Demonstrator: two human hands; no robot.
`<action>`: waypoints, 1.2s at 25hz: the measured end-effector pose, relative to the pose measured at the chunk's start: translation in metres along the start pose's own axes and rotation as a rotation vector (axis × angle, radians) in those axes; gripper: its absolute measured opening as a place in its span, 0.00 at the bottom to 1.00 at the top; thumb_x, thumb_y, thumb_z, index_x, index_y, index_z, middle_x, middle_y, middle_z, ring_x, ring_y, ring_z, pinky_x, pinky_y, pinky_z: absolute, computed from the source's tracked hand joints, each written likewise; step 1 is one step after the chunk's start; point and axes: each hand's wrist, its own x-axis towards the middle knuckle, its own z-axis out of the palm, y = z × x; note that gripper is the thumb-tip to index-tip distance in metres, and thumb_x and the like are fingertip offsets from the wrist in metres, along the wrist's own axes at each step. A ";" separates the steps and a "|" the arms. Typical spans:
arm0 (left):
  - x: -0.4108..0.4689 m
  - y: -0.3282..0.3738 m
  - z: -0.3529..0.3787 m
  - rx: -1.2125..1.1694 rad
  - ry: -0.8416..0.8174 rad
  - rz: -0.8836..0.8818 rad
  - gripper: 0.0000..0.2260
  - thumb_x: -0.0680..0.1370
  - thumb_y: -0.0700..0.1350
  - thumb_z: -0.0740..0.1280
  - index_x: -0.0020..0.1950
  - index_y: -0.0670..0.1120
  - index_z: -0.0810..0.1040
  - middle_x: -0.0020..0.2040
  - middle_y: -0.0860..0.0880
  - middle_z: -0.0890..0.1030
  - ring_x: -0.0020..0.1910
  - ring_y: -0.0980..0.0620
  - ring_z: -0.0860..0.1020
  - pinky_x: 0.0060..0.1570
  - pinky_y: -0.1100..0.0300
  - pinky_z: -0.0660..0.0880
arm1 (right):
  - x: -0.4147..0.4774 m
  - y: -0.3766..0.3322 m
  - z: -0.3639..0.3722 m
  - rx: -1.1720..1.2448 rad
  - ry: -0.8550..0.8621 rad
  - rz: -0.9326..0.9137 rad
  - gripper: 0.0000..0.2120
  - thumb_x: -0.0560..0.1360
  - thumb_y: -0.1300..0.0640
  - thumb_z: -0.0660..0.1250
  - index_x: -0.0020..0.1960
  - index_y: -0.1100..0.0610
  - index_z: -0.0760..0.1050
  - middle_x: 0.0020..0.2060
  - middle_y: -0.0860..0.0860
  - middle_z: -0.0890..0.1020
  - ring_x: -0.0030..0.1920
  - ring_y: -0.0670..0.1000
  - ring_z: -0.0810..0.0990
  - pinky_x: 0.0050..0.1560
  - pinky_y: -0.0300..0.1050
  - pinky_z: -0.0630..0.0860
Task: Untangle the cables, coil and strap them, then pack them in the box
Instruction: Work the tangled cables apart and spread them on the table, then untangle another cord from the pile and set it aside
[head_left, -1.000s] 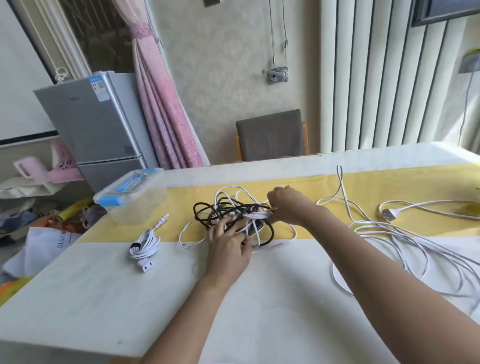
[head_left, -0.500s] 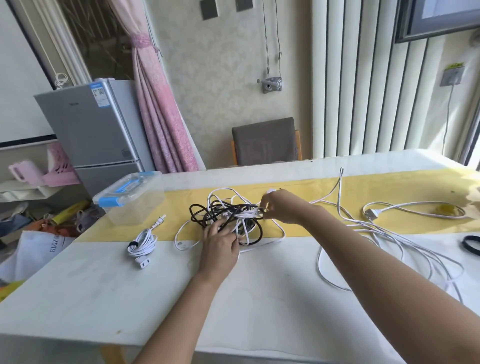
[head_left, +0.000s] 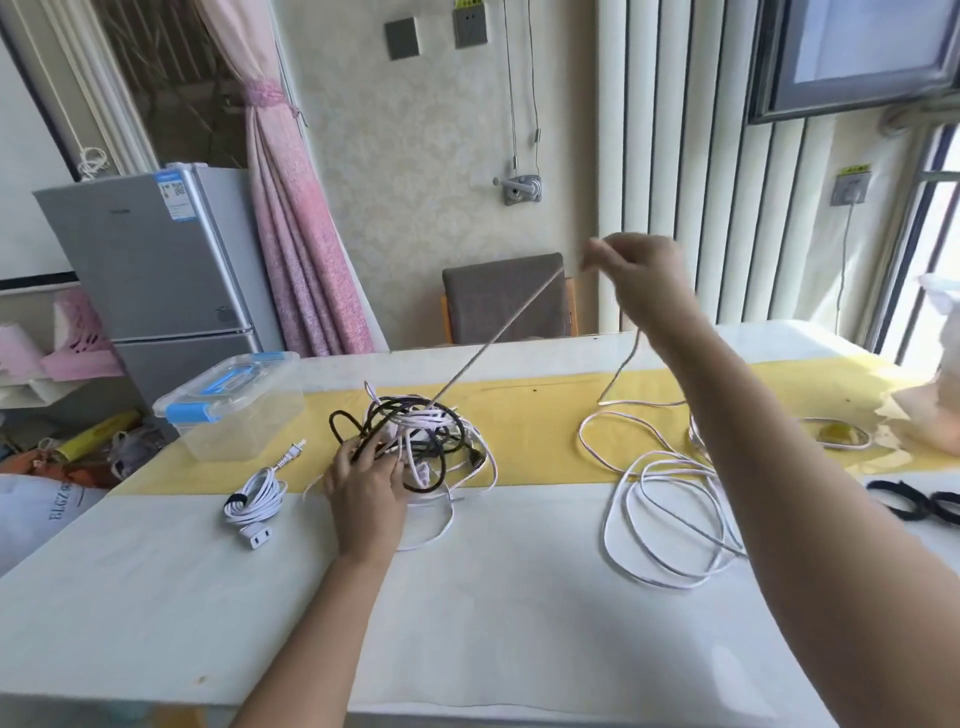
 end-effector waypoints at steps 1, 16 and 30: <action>0.001 -0.004 0.000 0.012 0.017 -0.041 0.09 0.66 0.34 0.76 0.42 0.44 0.83 0.58 0.47 0.81 0.58 0.39 0.73 0.54 0.41 0.69 | 0.005 0.004 -0.016 0.038 0.098 0.042 0.11 0.77 0.53 0.64 0.39 0.56 0.81 0.17 0.46 0.68 0.19 0.43 0.64 0.25 0.37 0.57; 0.027 0.042 -0.064 -0.302 0.103 0.034 0.11 0.74 0.50 0.69 0.37 0.44 0.75 0.35 0.51 0.78 0.31 0.49 0.75 0.43 0.54 0.76 | -0.091 0.033 0.078 -0.192 -0.509 -0.163 0.13 0.79 0.57 0.63 0.62 0.58 0.76 0.59 0.55 0.78 0.60 0.55 0.75 0.57 0.41 0.66; 0.040 0.002 -0.046 -0.206 -1.049 -0.268 0.08 0.65 0.41 0.70 0.41 0.38 0.80 0.30 0.47 0.74 0.31 0.50 0.70 0.36 0.58 0.67 | -0.163 0.041 0.156 -0.218 -0.680 -0.490 0.12 0.78 0.48 0.62 0.50 0.53 0.81 0.40 0.55 0.83 0.40 0.60 0.78 0.35 0.44 0.63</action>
